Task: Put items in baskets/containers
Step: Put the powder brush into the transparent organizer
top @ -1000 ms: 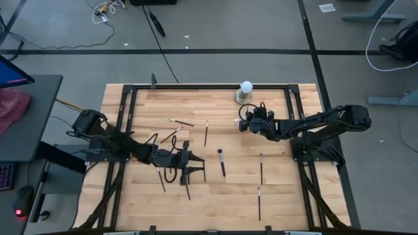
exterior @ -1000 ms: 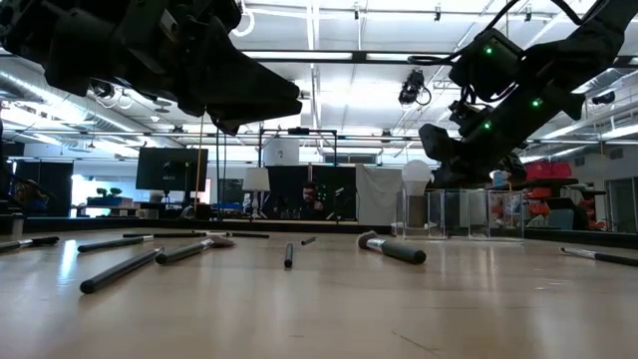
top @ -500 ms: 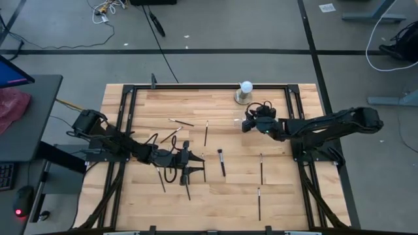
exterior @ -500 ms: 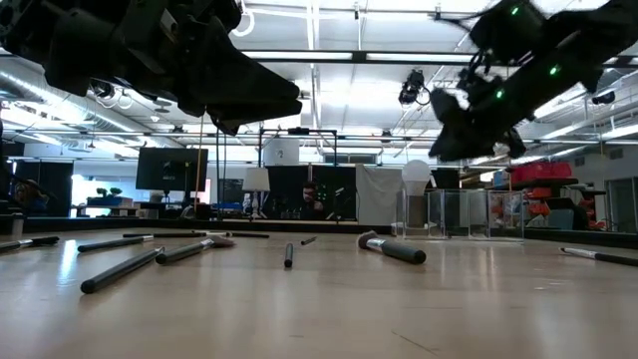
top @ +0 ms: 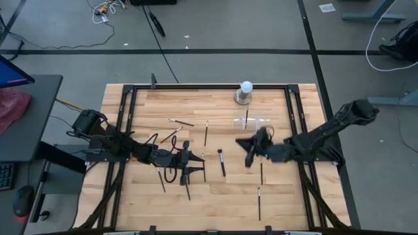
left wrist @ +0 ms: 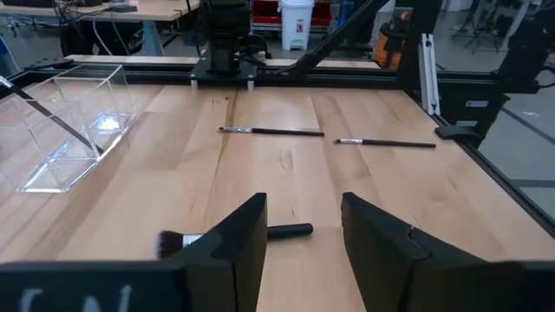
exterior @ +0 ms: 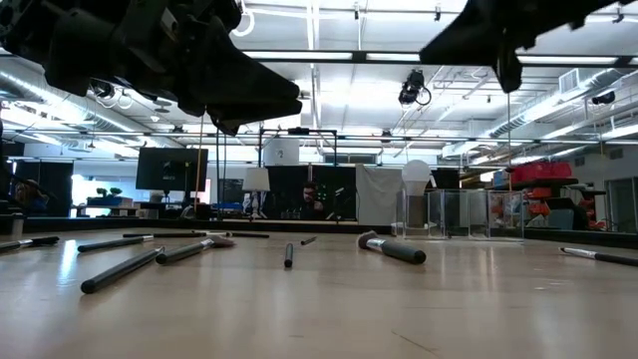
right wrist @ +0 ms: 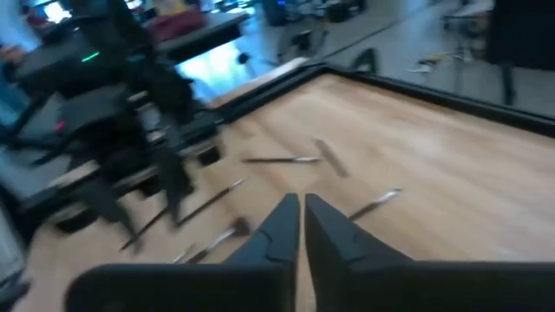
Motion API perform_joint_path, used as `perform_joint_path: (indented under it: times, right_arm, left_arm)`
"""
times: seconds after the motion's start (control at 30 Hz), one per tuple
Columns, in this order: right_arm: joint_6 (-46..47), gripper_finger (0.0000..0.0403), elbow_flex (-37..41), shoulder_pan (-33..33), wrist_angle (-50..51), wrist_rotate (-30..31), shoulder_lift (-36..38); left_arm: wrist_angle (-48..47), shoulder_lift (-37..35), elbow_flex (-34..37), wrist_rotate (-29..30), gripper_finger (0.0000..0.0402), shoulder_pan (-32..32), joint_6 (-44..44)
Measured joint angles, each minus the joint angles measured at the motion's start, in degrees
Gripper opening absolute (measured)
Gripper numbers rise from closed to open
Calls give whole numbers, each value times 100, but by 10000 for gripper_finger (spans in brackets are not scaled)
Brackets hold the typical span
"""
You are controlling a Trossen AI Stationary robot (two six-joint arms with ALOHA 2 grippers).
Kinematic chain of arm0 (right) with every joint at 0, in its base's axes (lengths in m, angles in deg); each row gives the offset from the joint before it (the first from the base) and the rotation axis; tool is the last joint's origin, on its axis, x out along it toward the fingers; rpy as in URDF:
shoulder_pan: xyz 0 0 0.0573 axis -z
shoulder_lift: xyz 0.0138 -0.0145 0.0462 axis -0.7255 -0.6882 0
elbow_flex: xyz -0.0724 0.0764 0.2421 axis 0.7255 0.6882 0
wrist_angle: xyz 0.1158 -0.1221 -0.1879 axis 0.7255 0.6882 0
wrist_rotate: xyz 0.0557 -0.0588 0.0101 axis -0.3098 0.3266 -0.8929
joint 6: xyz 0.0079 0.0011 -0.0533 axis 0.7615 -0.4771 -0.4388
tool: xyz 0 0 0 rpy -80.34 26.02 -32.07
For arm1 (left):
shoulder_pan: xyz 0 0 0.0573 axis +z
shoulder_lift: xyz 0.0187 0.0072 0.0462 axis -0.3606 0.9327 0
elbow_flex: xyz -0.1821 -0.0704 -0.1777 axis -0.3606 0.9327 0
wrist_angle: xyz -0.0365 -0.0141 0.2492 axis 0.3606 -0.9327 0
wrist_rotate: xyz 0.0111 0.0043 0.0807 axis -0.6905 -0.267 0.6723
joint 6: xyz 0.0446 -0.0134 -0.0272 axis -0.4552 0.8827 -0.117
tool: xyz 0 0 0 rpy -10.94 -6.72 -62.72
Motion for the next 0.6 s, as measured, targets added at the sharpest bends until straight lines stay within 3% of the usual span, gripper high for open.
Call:
perform_joint_path:
  times: [0.23,0.4,0.6]
  right_arm:
    - [-510,6,-965,-890,-192,66,-1598]
    - [-1058,4,-1469,-1171,-179,-100,-2691]
    - [186,29,-1500,-1043,60,-359,-3240]
  left_arm:
    - [15,0,0,1,151,-2,56]
    - [17,1,0,1,151,-2,94]
    - [28,2,0,-1,151,-2,92]
